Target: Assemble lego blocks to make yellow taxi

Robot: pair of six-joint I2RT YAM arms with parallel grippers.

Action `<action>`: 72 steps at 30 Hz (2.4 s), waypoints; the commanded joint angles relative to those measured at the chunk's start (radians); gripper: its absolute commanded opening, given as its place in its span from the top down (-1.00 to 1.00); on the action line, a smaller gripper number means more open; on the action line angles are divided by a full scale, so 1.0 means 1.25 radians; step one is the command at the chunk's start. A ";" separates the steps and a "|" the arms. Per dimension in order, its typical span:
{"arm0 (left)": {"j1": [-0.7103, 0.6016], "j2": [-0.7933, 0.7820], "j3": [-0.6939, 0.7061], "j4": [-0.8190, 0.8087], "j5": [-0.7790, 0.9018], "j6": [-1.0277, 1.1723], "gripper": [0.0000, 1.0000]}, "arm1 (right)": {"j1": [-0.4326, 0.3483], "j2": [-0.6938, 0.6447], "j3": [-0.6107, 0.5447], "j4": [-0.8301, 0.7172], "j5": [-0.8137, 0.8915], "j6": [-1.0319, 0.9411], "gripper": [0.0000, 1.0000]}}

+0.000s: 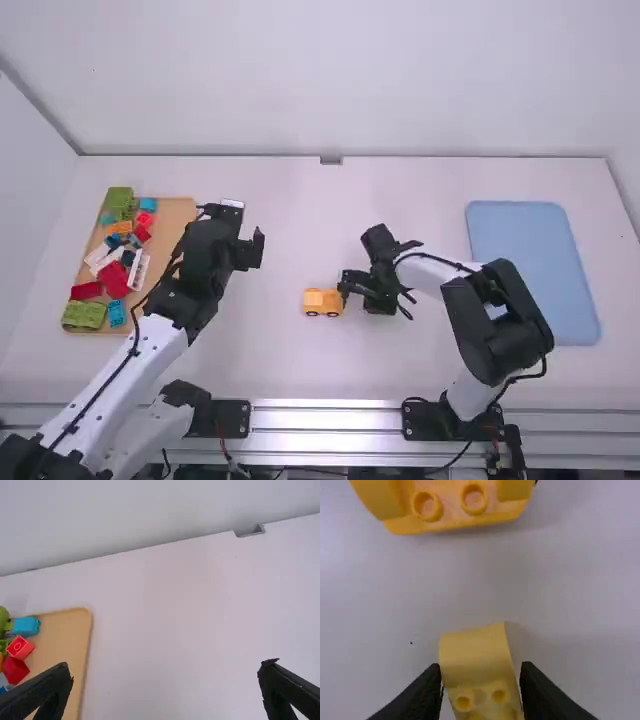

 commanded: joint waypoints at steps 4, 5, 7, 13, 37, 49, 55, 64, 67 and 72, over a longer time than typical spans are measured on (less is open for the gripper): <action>-0.002 0.005 -0.008 0.001 -0.009 0.010 -0.97 | 0.002 0.009 -0.007 -0.003 0.001 0.079 0.26; -0.002 0.005 -0.008 0.002 -0.009 0.022 -0.98 | 0.002 0.009 -0.007 -0.002 0.002 0.104 0.27; -0.002 0.005 -0.008 0.007 -0.009 0.027 -0.98 | 0.001 0.009 -0.007 0.001 0.001 0.140 0.27; -0.002 0.005 -0.008 0.034 -0.009 0.027 -0.98 | 0.002 0.009 -0.007 0.036 0.001 0.352 0.14; -0.002 0.005 -0.008 0.069 -0.009 0.026 -0.98 | 0.065 0.009 -0.007 -0.045 0.091 0.924 -0.13; -0.002 0.005 -0.008 0.066 -0.009 0.027 -0.98 | 0.110 0.009 -0.007 -0.046 0.103 1.020 0.53; -0.002 0.005 -0.008 0.065 -0.009 0.027 -0.98 | 0.077 0.009 -0.007 -0.047 0.103 1.145 1.00; -0.002 0.005 -0.008 0.063 -0.009 0.027 -0.98 | -0.005 0.009 -0.007 -0.039 0.039 1.487 1.00; -0.002 0.005 -0.008 0.063 -0.009 0.027 -0.98 | -0.022 0.009 -0.007 -0.017 -0.004 1.613 1.00; -0.002 0.005 -0.008 0.063 -0.009 0.027 -0.98 | -0.042 0.009 -0.007 -0.045 -0.009 2.003 1.00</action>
